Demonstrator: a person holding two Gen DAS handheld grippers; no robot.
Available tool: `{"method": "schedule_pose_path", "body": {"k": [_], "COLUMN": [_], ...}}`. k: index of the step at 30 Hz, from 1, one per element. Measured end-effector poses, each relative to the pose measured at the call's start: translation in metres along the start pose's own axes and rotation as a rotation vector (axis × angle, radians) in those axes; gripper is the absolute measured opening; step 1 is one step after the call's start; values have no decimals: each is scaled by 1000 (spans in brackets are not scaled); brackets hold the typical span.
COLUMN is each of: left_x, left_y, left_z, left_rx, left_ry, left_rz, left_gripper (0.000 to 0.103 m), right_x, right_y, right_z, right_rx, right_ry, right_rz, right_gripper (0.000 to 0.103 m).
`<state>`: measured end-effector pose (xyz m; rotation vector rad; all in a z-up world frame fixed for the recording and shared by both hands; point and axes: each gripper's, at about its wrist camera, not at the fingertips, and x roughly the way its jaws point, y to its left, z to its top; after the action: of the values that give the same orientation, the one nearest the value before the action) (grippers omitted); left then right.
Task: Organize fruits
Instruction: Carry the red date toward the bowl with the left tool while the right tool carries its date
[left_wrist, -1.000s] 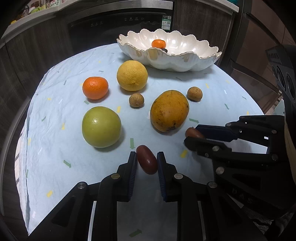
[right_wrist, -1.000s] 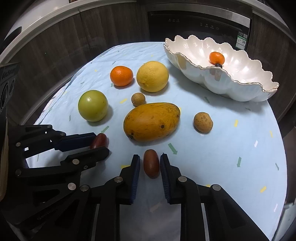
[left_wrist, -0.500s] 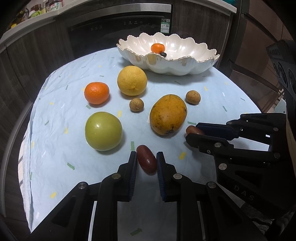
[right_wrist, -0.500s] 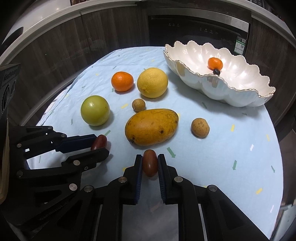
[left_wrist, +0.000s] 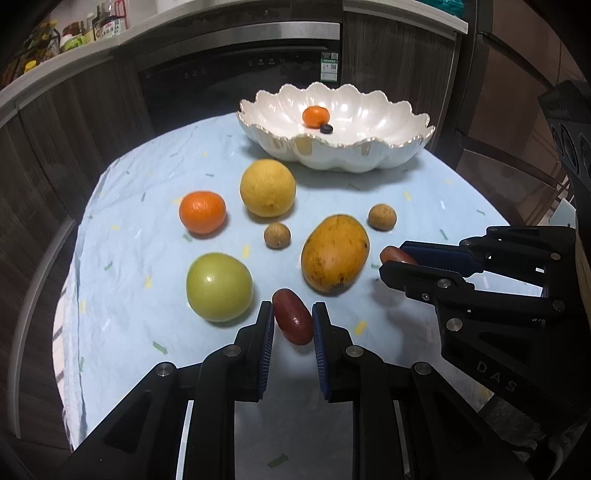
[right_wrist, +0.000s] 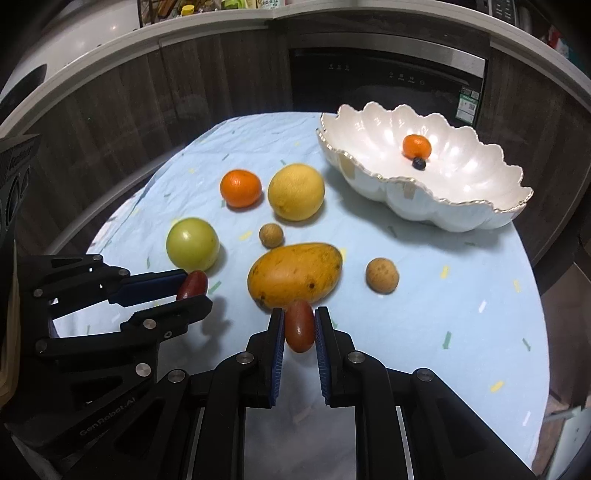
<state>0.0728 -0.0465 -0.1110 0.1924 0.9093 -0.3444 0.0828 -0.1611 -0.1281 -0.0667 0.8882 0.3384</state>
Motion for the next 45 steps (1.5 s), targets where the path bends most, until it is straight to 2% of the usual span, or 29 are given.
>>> {"method": "schedule_pose_path", "body": {"k": [22,39,45], "left_x": [-19,-12,-1], "left_y": [-8,-19,-15], "left_z": [43,101,121], "left_rx": [28,64,43], "left_ry": [-75,-133,-138], "left_rz": [8,-29,-41], "left_gripper": [22,22,22], "right_x": [-33,-49,-48], "right_y": [-24,-70,-84], "right_z": [26,58,71], "right_rx": [66,123,136], "right_ry": [-97,-173,-189], "right_rz": [-42,-128,-149], "right_gripper": [18,18,18]}}
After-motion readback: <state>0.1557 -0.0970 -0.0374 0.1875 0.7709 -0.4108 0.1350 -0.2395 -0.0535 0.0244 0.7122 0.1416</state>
